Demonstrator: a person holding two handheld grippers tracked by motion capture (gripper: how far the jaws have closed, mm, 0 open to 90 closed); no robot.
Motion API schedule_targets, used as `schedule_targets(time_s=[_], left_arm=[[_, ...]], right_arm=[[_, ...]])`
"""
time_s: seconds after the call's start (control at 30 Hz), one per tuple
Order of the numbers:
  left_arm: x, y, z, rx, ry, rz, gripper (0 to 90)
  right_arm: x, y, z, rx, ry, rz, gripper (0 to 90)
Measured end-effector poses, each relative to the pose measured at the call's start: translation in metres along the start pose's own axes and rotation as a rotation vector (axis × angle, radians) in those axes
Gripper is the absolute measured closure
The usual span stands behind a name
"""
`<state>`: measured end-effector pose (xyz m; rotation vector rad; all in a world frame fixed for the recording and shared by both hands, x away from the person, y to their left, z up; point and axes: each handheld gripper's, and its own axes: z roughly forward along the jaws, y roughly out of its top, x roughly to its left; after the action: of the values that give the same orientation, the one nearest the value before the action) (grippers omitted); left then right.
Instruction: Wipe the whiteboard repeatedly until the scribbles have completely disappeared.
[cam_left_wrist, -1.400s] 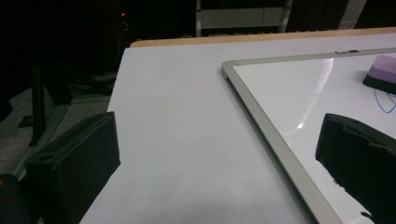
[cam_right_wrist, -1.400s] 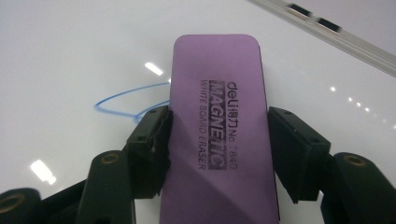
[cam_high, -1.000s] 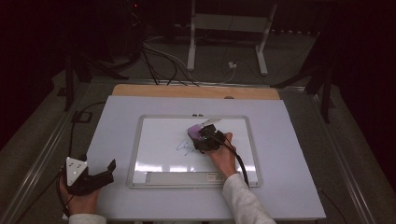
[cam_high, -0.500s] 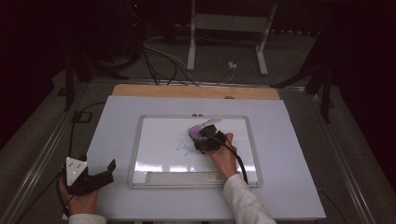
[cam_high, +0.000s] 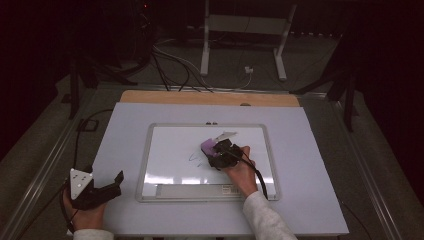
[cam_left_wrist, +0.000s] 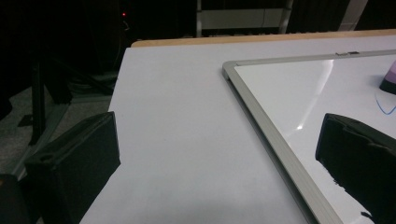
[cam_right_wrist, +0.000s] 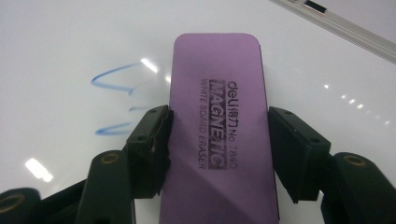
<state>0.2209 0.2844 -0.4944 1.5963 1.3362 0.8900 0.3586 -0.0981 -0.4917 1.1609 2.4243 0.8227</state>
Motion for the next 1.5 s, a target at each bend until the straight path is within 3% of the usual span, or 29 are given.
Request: schedule_targets(time_s=[0.1, 0.17, 0.27, 0.3, 0.37, 0.43, 0.5, 0.57, 0.67, 0.73, 0.8, 0.9, 0.97, 1.07, 1.13, 1.17, 1.23, 1.4, 1.47, 1.5], left_arm=[[-0.001, 0.001, 0.0, -0.002, 0.0, 0.002, 0.6], [-0.001, 0.001, -0.001, -0.005, 0.002, 0.002, 0.6], [-0.001, 0.001, -0.002, -0.007, 0.004, -0.003, 0.6], [-0.001, 0.001, -0.002, -0.007, 0.005, -0.004, 0.6], [0.0, 0.0, -0.002, -0.006, 0.004, -0.004, 0.6], [0.0, 0.0, -0.001, -0.003, 0.001, 0.0, 0.6], [-0.001, 0.0, 0.0, 0.0, 0.0, 0.002, 0.6], [-0.001, 0.001, 0.0, 0.0, -0.002, 0.004, 0.6], [-0.001, 0.001, -0.001, -0.005, 0.001, 0.002, 0.6], [-0.001, 0.001, -0.001, -0.007, 0.003, -0.001, 0.6], [0.0, 0.001, -0.001, -0.006, 0.003, -0.005, 0.6], [-0.001, 0.001, -0.001, -0.003, 0.001, 0.0, 0.6], [-0.001, 0.001, 0.0, -0.001, 0.0, 0.002, 0.6], [-0.002, 0.001, 0.0, -0.002, -0.001, 0.004, 0.6], [-0.001, 0.001, -0.001, -0.005, 0.001, 0.002, 0.6], [-0.001, 0.001, -0.001, -0.006, 0.003, -0.001, 0.6], [0.0, 0.001, -0.001, -0.006, 0.003, -0.004, 0.6], [0.0, 0.0, -0.001, -0.006, 0.001, -0.002, 0.6], [-0.001, 0.0, 0.0, -0.001, 0.001, 0.001, 0.6], [-0.001, 0.0, 0.0, 0.002, 0.0, 0.004, 0.6]], right_arm=[[0.014, -0.004, -0.004, 0.003, 0.091, -0.045, 41.8], [0.024, -0.006, -0.007, 0.003, 0.121, -0.086, 41.8], [0.024, -0.007, -0.008, 0.004, 0.117, -0.1, 41.8], [0.016, -0.006, -0.007, 0.001, 0.041, -0.075, 41.8], [0.01, -0.005, -0.006, 0.001, 0.017, -0.049, 41.8], [0.004, -0.005, -0.004, 0.003, 0.026, 0.0, 41.8], [0.01, -0.006, -0.006, 0.0, 0.02, -0.025, 41.8], [0.019, -0.006, -0.006, 0.003, 0.091, -0.052, 41.8], [0.026, -0.005, -0.007, 0.01, 0.11, -0.101, 41.8], [0.019, -0.004, -0.005, 0.012, 0.111, -0.072, 41.8], [0.008, -0.003, -0.003, 0.01, 0.052, -0.036, 41.8], [-0.002, -0.002, -0.001, 0.013, 0.03, 0.028, 41.8], [0.005, -0.002, -0.003, 0.011, 0.012, -0.007, 41.8], [0.016, -0.002, -0.003, 0.016, 0.117, -0.044, 41.8], [0.02, -0.001, -0.004, 0.02, 0.136, -0.084, 41.8], [0.019, 0.0, -0.003, 0.024, 0.144, -0.081, 41.7], [0.011, 0.001, -0.002, 0.024, 0.112, -0.06, 41.8], [-0.023, -0.001, -0.001, 0.023, 0.001, 0.085, 41.8], [-0.02, -0.003, -0.002, 0.023, 0.003, 0.067, 41.7], [-0.015, -0.003, -0.003, 0.023, 0.035, 0.046, 41.7]])
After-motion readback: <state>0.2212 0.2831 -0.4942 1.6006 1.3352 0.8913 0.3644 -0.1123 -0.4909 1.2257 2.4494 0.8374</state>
